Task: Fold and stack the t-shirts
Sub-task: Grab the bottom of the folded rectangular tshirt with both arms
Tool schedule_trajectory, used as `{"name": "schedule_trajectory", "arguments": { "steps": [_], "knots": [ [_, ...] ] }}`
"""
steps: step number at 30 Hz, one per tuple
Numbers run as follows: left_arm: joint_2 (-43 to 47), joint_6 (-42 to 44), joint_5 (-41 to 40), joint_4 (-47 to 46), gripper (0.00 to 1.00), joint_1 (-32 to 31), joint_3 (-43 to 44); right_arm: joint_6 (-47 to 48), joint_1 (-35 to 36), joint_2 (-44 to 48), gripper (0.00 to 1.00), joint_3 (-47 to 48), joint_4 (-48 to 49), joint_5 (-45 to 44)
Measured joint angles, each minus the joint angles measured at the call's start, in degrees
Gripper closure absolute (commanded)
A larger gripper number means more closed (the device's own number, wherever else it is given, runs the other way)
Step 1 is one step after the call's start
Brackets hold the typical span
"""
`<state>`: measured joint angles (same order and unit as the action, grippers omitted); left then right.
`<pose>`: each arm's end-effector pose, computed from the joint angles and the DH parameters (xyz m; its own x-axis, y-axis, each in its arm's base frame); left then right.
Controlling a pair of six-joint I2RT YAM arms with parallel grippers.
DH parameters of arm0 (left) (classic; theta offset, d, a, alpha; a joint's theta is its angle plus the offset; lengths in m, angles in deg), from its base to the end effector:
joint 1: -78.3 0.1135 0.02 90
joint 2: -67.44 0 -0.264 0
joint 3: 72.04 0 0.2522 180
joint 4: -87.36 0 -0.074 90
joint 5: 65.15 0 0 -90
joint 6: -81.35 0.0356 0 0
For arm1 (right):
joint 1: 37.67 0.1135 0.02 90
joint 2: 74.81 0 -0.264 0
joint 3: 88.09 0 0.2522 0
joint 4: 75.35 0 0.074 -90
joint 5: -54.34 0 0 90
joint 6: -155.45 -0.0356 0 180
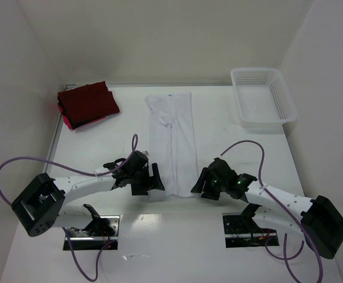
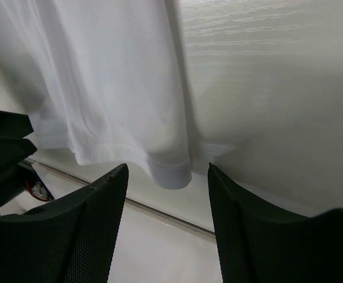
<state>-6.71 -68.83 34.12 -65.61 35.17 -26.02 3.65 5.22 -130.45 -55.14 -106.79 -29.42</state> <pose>0.1659 -0.1632 0.1590 -0.9415 -0.2913 -0.1694 -0.1508 0.8137 -0.5614 0.1203 0.1170 0.1455 -0.9179 0.3431 -0.1993 0.1815 0.8097 0.5580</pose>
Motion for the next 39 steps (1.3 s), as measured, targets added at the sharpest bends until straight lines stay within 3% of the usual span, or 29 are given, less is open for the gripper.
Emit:
{"name": "schedule_trajectory", "arguments": {
  "steps": [14, 19, 28, 32, 37, 39],
  "knots": [
    [0.7, -0.2, 0.0, -0.7, 0.13, 0.0, -0.9, 0.2, 0.0, -2.7, 0.49, -0.1, 2.4, 0.9],
    [0.6, -0.4, 0.3, -0.7, 0.23, 0.0, -1.3, 0.2, 0.0, -3.5, 0.59, 0.0, 2.5, 1.0],
    [2.0, -1.6, 0.1, 0.0, 0.31, 0.3, -2.8, 0.3, 0.0, -5.9, 0.64, 0.8, 3.0, 1.2],
    [2.0, -1.6, 0.2, 0.1, 0.4, 0.4, -3.1, 0.8, 0.0, -7.4, 0.68, 1.6, 3.2, 1.1],
    [1.6, -1.7, 0.4, 0.3, 0.44, 0.6, -3.3, 1.2, 0.0, -7.6, 0.7, 1.7, 3.2, 1.0],
    [1.5, -1.7, 0.6, 0.2, 0.51, 0.6, -3.4, 1.2, 0.0, -7.6, 0.73, 1.7, 3.2, 0.9]
  ]
}}
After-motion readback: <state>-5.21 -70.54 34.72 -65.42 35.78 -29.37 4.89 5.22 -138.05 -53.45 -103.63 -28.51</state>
